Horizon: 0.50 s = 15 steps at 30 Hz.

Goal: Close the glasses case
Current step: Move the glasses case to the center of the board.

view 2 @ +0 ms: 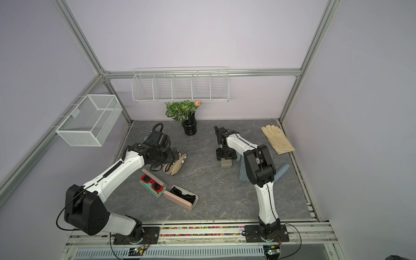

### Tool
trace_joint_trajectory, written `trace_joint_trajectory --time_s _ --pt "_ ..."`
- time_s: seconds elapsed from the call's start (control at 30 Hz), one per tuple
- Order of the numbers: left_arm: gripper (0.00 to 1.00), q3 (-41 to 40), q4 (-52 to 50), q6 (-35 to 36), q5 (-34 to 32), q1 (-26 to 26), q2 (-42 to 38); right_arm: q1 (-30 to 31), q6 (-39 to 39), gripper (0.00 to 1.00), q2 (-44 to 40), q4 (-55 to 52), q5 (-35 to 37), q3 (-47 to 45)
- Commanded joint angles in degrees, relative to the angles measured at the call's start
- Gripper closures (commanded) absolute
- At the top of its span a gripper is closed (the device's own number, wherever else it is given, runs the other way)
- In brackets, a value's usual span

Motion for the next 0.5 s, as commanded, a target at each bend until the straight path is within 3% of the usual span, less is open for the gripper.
trace_joint_trajectory --time_s 0.0,0.23,0.47 --pt "0.00 -0.79 0.40 0.97 0.29 0.93 -0.94 -0.88 -3.10 0.23 1.73 -2.12 0.24 2.48" --pt "0.00 -1.28 0.88 1.73 0.95 2.98 0.32 -1.57 -4.17 0.15 2.37 -3.61 -0.50 5.45" --pt "0.00 0.86 -0.05 3.67 -0.71 4.78 4.37 -0.22 -3.93 0.13 -4.87 -3.75 -0.31 2.60"
